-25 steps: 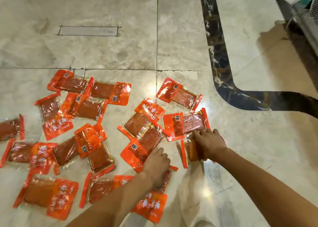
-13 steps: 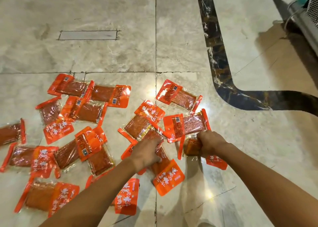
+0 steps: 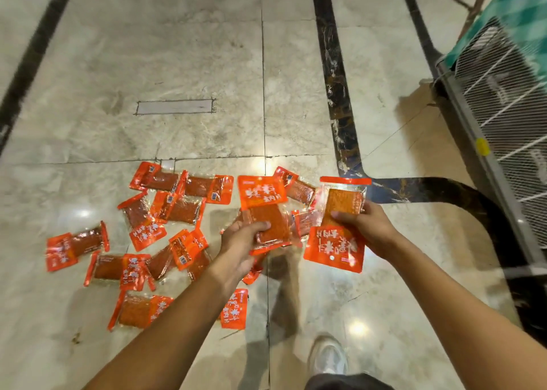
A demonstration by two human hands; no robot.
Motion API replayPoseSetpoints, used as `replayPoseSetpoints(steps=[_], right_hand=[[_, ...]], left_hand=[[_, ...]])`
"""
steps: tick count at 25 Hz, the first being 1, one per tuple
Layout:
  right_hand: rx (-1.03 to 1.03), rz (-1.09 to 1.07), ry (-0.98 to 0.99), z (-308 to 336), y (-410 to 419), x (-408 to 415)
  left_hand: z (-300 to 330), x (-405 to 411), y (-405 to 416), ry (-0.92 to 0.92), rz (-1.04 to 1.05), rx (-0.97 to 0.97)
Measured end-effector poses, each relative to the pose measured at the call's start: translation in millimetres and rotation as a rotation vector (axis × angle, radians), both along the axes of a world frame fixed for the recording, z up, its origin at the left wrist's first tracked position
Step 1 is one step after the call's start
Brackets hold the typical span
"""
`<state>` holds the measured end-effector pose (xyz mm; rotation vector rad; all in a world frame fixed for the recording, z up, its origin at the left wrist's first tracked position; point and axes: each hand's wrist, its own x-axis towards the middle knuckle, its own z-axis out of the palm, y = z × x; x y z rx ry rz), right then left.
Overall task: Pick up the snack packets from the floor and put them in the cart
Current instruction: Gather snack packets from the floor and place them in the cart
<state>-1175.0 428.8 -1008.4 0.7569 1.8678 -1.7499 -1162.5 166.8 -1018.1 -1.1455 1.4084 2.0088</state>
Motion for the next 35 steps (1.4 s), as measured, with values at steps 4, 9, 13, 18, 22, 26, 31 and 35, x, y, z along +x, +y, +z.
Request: replayPoseSetpoints(steps=[4,9,13,18,22,26,31,35], right_hand=[[-0.119,-0.038,0.008,188.9,-2.7,-6.3],[-0.150,-0.066,0.085,435.3,-9.1,-0.4],[-0.191,-0.137,0.214,595.9,-17.8,41.2],[-0.113,-0.270,0.347,710.0,-36.6,121.5],[-0.053,-0.471,0.435,763.5,-45.5,193.6],[-0.039,-0.698,0.521,795.3,-41.8,273.7],[0.000,-0.951,0.575,810.8,-21.3,423.1],[0.049,-1.103,0.604,816.7,-18.9,566.4]], left_hand=[[184.2,-7.2,17.5,-0.050,-0.152,0.222],[433.4,-18.7,23.2,0.177,-0.330,0.204],[604.9,-16.5,15.0,0.361,-0.457,0.163],[730.3,-2.6,7.0,0.594,-0.665,0.062],[789.4,27.5,18.4,0.683,-0.946,0.086],[823.3,84.7,56.3,0.756,-1.079,0.157],[843.1,207.8,115.2,0.803,-1.329,0.259],[835.0,323.3,163.6,0.813,-1.499,0.307]])
